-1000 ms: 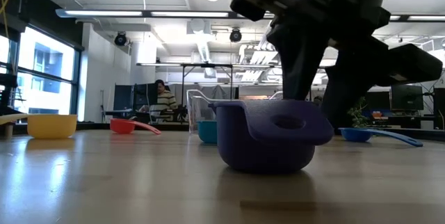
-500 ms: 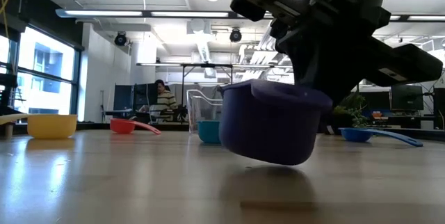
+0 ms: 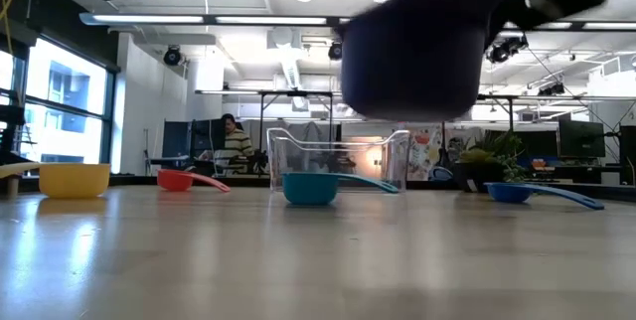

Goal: Nest measuring cups in basket
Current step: Stack the dark blue measuring cup on top of the green measuring cup

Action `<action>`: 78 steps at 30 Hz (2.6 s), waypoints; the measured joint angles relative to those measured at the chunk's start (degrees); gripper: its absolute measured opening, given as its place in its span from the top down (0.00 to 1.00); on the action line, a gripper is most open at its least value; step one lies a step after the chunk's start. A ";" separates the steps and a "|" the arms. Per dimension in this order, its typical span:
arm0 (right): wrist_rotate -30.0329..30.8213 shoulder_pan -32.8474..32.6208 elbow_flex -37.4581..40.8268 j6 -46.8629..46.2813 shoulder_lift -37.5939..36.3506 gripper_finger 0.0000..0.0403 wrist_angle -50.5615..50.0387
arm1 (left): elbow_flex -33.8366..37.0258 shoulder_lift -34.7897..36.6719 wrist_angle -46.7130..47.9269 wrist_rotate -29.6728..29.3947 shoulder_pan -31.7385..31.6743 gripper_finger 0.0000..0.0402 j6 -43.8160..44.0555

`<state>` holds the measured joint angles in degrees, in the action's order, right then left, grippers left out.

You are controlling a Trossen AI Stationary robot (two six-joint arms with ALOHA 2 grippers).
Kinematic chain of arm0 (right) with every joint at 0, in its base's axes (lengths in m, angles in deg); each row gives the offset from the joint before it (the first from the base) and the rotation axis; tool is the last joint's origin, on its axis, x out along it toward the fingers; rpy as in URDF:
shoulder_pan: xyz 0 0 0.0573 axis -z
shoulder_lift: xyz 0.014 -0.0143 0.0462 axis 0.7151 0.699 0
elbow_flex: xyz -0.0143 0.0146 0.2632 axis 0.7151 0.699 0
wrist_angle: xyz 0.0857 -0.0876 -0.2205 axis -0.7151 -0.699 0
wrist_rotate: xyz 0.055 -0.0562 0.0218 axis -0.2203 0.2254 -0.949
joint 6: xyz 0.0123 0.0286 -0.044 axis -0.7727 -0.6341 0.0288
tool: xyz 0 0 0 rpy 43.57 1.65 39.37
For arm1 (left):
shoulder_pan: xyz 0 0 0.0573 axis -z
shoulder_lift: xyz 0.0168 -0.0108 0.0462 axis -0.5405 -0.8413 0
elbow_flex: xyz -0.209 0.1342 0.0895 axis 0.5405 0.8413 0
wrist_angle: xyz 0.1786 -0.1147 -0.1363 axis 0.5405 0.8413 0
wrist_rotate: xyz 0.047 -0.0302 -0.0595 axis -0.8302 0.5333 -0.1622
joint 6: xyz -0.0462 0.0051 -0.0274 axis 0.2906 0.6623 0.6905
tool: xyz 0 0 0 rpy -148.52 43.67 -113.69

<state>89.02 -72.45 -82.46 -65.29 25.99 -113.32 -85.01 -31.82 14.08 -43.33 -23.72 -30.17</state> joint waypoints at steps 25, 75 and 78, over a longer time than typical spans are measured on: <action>9.51 -5.14 -5.16 0.01 -17.58 1.00 -30.20 | 0.00 -0.02 -0.15 -0.63 0.00 0.74 3.07; 0.51 -17.17 30.62 -15.66 -30.52 1.00 -4.04 | 0.00 -0.08 -0.46 -11.02 0.00 0.74 5.03; 0.58 -17.30 34.13 -17.03 -30.85 1.00 1.57 | 0.00 -0.24 -1.05 -11.04 0.02 0.74 5.03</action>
<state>89.60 -89.75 -48.32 -82.32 -4.85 -111.75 -85.01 -32.06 13.03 -54.36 -23.70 -25.13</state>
